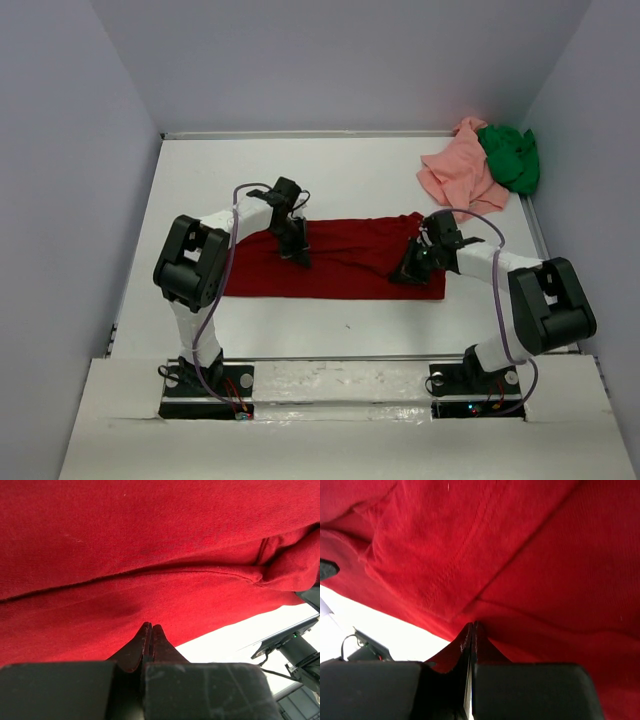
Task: Fold and stack the t-shirts
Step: Fold the other side of the tshirt into a rectangle
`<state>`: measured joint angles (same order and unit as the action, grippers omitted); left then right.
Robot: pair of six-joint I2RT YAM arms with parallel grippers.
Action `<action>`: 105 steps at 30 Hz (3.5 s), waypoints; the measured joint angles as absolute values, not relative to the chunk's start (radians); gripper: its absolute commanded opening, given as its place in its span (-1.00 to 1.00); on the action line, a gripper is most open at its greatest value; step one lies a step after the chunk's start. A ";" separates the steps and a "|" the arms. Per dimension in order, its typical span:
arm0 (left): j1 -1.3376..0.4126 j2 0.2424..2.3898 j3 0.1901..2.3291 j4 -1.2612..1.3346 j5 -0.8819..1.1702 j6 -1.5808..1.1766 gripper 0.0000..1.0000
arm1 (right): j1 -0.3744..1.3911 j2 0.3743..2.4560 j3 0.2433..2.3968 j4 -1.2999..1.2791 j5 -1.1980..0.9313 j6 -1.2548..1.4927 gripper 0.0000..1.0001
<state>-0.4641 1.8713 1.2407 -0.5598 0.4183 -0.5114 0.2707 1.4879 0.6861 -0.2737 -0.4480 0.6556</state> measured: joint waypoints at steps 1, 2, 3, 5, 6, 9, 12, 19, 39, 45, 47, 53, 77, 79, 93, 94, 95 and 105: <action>-0.464 1.871 1.244 -0.562 0.418 -0.509 -1.00 | 0.271 1.494 0.686 -0.265 -0.447 0.659 -1.00; -0.464 1.871 1.246 -0.563 0.418 -0.506 -1.00 | 0.273 1.499 0.686 -0.256 -0.445 0.664 -1.00; -0.464 1.871 1.248 -0.566 0.418 -0.505 -1.00 | 0.275 1.505 0.686 -0.244 -0.442 0.668 -1.00; -0.464 1.872 1.250 -0.572 0.417 -0.502 -1.00 | 0.279 1.517 0.686 -0.219 -0.440 0.675 -1.00; -0.464 1.876 1.253 -0.574 0.417 -0.500 -1.00 | 0.282 1.525 0.686 -0.209 -0.440 0.679 -1.00; -0.464 1.884 1.254 -0.577 0.415 -0.496 -1.00 | 0.289 1.536 0.686 -0.193 -0.435 0.690 -1.00; -0.464 1.890 1.254 -0.582 0.414 -0.494 -1.00 | 0.292 1.544 0.686 -0.179 -0.433 0.701 -1.00; -0.464 1.898 1.264 -0.590 0.415 -0.487 -1.00 | 0.299 1.608 0.756 -0.173 -0.433 0.706 -1.00; -0.465 1.899 1.264 -0.592 0.411 -0.489 -1.00 | 0.302 1.985 1.436 -0.223 -0.445 0.652 -1.00; -0.465 1.899 1.264 -0.592 0.411 -0.499 -1.00 | 0.302 1.986 1.448 -0.294 -0.462 0.601 -0.12; -0.465 1.899 1.264 -0.591 0.412 -0.502 -1.00 | 0.302 1.984 1.449 -0.324 -0.464 0.584 0.09; -0.465 1.899 1.272 -0.585 0.414 -0.510 -1.00 | 0.303 1.914 1.457 -0.456 -0.463 0.511 0.11; -0.466 1.917 1.284 -0.564 0.419 -0.529 -1.00 | 0.303 1.810 1.422 -0.727 -0.456 0.468 -0.05; -0.466 1.917 1.284 -0.564 0.419 -0.529 -1.00 | 0.303 1.810 1.414 -0.724 -0.457 0.468 -0.06; -0.466 1.917 1.283 -0.564 0.419 -0.529 -1.00 | 0.304 1.852 1.358 -0.691 -0.465 0.491 -0.08; -0.466 1.917 1.283 -0.564 0.419 -0.529 -1.00 | 0.304 1.854 1.358 -0.687 -0.467 0.491 -0.08; -0.466 1.917 1.282 -0.564 0.419 -0.529 -1.00 | 0.304 1.857 1.358 -0.683 -0.468 0.492 -0.08; -0.466 1.917 1.268 -0.557 0.419 -0.533 -1.00 | 0.318 1.907 1.381 -0.672 -0.477 0.493 -0.08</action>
<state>-0.4656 1.9175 1.2678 -0.5568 0.4191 -0.5327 0.3180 1.9072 1.3808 -0.6724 -0.4767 0.4934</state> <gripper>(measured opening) 0.011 0.460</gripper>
